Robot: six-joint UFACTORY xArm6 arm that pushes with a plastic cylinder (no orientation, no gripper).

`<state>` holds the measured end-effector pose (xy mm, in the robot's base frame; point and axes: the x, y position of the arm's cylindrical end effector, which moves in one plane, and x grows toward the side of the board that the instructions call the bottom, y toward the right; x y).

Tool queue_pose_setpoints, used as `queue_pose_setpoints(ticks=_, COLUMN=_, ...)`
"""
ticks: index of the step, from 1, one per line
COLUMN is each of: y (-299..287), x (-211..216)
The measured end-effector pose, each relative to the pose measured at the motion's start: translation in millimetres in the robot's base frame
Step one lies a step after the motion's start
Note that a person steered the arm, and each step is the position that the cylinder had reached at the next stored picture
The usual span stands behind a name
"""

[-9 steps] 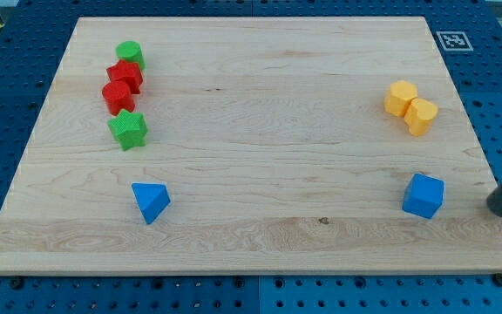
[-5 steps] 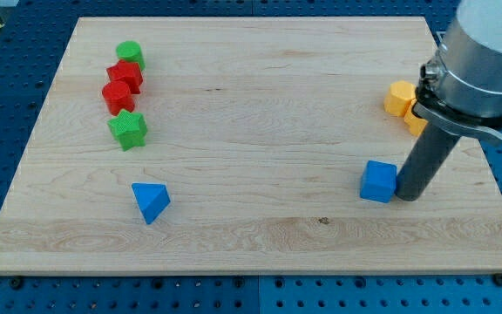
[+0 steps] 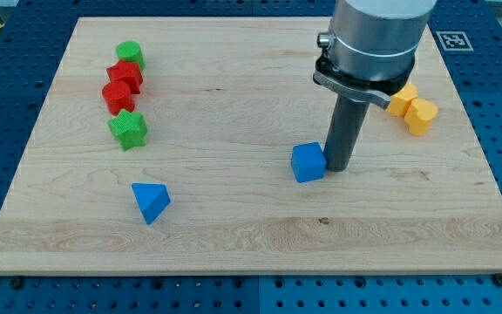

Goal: Push the blue cube diagonally top right to the blue triangle

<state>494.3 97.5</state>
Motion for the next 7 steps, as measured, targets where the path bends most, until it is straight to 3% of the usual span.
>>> queue_pose_setpoints(ticks=7, y=-127, x=0)
